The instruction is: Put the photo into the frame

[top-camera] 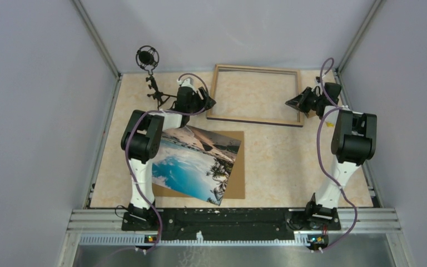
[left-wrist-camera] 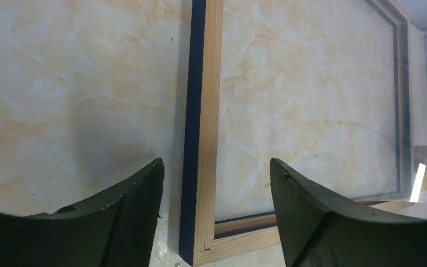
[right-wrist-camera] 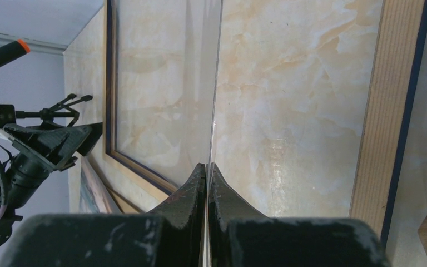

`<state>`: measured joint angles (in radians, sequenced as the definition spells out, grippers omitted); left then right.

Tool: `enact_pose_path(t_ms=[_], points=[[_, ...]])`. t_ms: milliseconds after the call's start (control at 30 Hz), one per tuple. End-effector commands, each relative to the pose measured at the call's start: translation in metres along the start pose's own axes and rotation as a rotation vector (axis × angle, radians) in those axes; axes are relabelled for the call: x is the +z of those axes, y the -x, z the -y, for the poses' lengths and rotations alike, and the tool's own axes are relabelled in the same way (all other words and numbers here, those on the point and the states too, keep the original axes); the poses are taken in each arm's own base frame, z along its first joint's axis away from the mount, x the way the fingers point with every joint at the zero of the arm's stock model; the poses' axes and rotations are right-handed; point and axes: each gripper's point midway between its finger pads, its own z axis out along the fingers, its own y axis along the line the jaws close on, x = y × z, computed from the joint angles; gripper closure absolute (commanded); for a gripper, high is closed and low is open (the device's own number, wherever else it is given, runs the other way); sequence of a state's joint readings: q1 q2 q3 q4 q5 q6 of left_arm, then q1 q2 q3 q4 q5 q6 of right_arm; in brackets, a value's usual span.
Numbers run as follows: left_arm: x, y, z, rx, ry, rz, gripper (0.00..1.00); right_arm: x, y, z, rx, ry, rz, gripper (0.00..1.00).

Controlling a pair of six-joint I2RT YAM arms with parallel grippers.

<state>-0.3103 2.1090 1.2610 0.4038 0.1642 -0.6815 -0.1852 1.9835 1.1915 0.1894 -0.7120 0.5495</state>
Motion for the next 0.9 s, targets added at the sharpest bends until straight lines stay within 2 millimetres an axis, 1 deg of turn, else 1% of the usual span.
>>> enact_pose_path(t_ms=[0, 200, 433, 533, 633, 867], points=[[0.006, 0.017, 0.013, 0.006, -0.050, 0.045, 0.26, -0.003, 0.009, -0.022, -0.069, 0.065, 0.010, 1.00], [0.007, 0.016, 0.013, 0.005, -0.053, 0.040, 0.26, 0.002, 0.003, -0.025, -0.008, 0.110, -0.030, 1.00], [0.009, 0.013, 0.012, 0.000, -0.054, 0.030, 0.25, 0.008, 0.000, -0.023, 0.067, 0.126, -0.078, 1.00], [0.010, 0.011, 0.011, -0.002, -0.050, 0.024, 0.28, 0.008, -0.001, -0.025, 0.083, 0.141, -0.093, 1.00], [0.010, 0.011, 0.010, -0.008, -0.050, 0.022, 0.35, 0.008, -0.002, -0.024, 0.096, 0.148, -0.104, 1.00], [0.009, 0.010, 0.010, -0.016, -0.053, 0.021, 0.37, 0.006, -0.002, -0.018, 0.119, 0.151, -0.120, 1.00]])
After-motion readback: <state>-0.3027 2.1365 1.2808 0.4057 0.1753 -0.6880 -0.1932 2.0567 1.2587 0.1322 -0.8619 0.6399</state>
